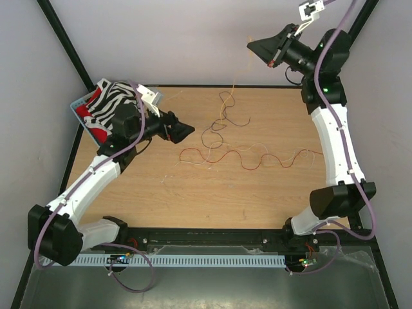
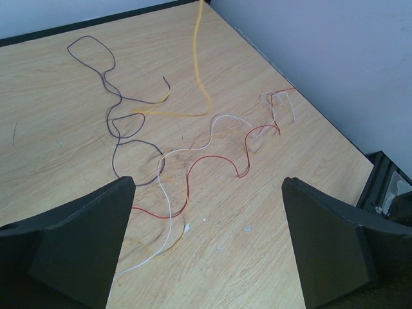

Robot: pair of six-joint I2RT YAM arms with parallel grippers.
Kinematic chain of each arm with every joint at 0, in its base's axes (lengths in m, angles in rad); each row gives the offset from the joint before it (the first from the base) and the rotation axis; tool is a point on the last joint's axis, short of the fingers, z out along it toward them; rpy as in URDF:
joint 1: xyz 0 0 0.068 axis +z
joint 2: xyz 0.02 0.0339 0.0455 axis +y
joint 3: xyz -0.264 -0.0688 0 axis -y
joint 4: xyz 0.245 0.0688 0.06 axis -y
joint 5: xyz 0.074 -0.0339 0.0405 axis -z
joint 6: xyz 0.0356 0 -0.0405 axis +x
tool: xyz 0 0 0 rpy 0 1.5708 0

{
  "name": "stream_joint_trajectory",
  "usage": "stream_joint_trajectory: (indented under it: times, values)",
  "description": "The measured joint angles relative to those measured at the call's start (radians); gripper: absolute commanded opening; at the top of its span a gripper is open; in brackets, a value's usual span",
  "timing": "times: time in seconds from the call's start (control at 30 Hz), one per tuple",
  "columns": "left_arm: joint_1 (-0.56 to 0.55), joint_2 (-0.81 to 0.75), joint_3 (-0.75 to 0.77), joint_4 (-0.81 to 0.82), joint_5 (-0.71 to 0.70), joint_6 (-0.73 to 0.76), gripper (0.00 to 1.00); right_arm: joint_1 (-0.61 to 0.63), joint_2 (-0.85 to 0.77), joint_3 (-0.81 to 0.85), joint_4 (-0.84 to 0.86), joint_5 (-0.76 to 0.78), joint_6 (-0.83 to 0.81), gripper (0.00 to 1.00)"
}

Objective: Zip-tie the wires
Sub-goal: Straighten the cable at the center of the board.

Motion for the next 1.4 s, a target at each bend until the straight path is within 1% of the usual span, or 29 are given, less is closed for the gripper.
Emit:
stream_joint_trajectory:
  times: [0.2, 0.43, 0.9, 1.13, 1.4]
  values:
    - [-0.016, -0.028, -0.052, 0.042, -0.004, -0.002, 0.99, 0.0, -0.082, 0.0, 0.109, -0.077, 0.121, 0.0]
    - [-0.058, -0.026, -0.059, 0.09, 0.009, 0.001, 0.99, 0.0, -0.169, 0.0, 0.17, -0.112, 0.178, 0.0]
    - [-0.175, 0.122, -0.059, 0.17, 0.056, 0.026, 0.99, 0.0, -0.238, -0.024, 0.207, -0.145, 0.238, 0.0]
    - [-0.196, 0.164, -0.059, 0.211, 0.067, 0.018, 0.99, 0.0, -0.282, -0.039, 0.218, -0.145, 0.241, 0.0]
    - [-0.211, 0.239, -0.073, 0.264, 0.039, -0.03, 0.99, 0.0, -0.299, -0.054, 0.232, -0.144, 0.245, 0.0]
